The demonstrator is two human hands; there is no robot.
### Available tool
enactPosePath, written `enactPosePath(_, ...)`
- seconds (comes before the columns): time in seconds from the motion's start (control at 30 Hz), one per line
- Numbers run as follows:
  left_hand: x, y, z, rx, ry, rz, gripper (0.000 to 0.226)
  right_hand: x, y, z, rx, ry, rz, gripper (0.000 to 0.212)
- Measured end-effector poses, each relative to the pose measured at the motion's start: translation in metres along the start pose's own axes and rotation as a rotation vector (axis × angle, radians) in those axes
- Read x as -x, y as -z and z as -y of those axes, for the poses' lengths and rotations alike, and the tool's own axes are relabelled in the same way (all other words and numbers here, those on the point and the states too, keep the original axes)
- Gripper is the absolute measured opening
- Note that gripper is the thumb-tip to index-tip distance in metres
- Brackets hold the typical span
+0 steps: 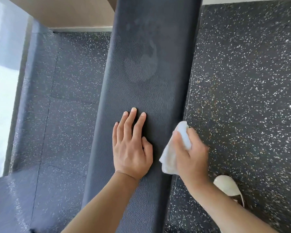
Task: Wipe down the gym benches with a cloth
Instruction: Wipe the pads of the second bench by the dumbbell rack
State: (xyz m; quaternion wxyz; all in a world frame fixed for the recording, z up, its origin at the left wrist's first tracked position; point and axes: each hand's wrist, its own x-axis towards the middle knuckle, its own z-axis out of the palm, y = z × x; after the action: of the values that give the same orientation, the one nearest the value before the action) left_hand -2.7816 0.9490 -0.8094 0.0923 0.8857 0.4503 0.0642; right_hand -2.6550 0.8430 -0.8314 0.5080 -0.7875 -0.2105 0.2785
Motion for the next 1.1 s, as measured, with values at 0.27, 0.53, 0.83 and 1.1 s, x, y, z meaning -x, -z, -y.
enactPosePath(0.27, 0.001, -0.001, 0.001, -0.006, -0.008, -0.001, 0.069, -0.044, -0.007, 0.016, -0.093, -0.083, -0.06, 0.041)
enactPosePath(0.53, 0.002, -0.001, 0.001, 0.009, -0.019, -0.024, 0.065, -0.096, -0.022, 0.032, -0.084, -0.044, -0.249, 0.035)
enactPosePath(0.83, 0.006, 0.005, -0.004, 0.062, -0.02, -0.006, 0.062, 0.079, -0.022, -0.011, -0.112, -0.089, -0.167, 0.038)
enactPosePath(1.1, 0.136, 0.013, 0.014, 0.083, -0.073, 0.029, 0.061, 0.092, -0.018, -0.02, -0.175, -0.134, -0.147, 0.039)
